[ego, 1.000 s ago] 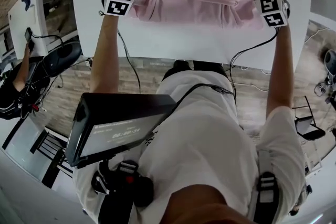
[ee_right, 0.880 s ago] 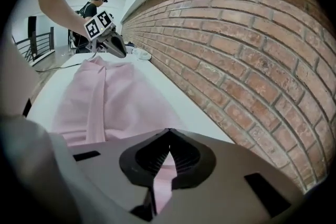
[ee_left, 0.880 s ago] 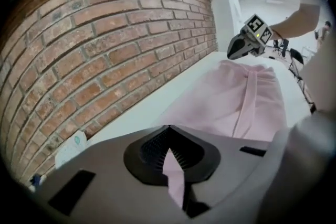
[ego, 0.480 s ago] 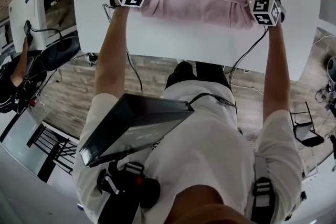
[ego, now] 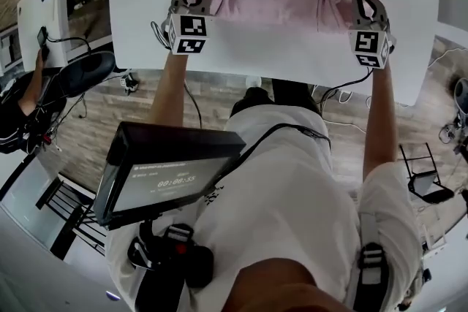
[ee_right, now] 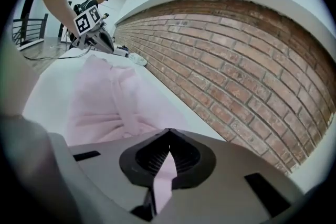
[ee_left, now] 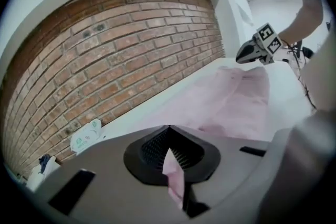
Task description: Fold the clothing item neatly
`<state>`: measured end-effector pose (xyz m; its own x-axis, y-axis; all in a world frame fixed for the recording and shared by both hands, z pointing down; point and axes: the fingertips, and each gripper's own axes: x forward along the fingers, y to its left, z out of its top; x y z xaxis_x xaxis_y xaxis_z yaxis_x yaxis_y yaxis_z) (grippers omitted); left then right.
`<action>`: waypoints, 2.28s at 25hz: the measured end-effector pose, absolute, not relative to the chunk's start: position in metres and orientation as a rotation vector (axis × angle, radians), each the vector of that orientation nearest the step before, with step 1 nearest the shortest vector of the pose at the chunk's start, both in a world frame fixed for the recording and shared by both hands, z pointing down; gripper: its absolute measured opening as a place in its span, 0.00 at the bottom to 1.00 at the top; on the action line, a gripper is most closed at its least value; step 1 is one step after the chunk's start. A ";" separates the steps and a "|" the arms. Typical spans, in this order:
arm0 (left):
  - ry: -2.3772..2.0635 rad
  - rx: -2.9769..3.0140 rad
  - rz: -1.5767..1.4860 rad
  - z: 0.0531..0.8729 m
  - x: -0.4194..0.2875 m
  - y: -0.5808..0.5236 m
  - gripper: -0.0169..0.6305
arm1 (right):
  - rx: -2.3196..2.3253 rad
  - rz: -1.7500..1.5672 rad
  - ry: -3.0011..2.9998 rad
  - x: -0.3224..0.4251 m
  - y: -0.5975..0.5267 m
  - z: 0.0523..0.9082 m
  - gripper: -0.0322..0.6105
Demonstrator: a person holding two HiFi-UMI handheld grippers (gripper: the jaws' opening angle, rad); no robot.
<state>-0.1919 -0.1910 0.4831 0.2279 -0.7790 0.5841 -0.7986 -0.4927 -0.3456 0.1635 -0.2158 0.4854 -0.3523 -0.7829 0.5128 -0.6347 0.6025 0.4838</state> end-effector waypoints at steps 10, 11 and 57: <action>-1.396 2.346 1.285 0.567 -0.186 -0.145 0.03 | 1.121 -0.166 -1.943 0.185 -0.143 0.559 0.06; -1.391 2.337 1.227 0.565 -0.187 -0.146 0.03 | 1.152 -0.130 -1.935 0.195 -0.144 0.560 0.06; -1.363 2.709 0.315 0.326 -0.109 0.118 0.03 | 1.580 0.062 -2.441 0.075 0.143 0.318 0.06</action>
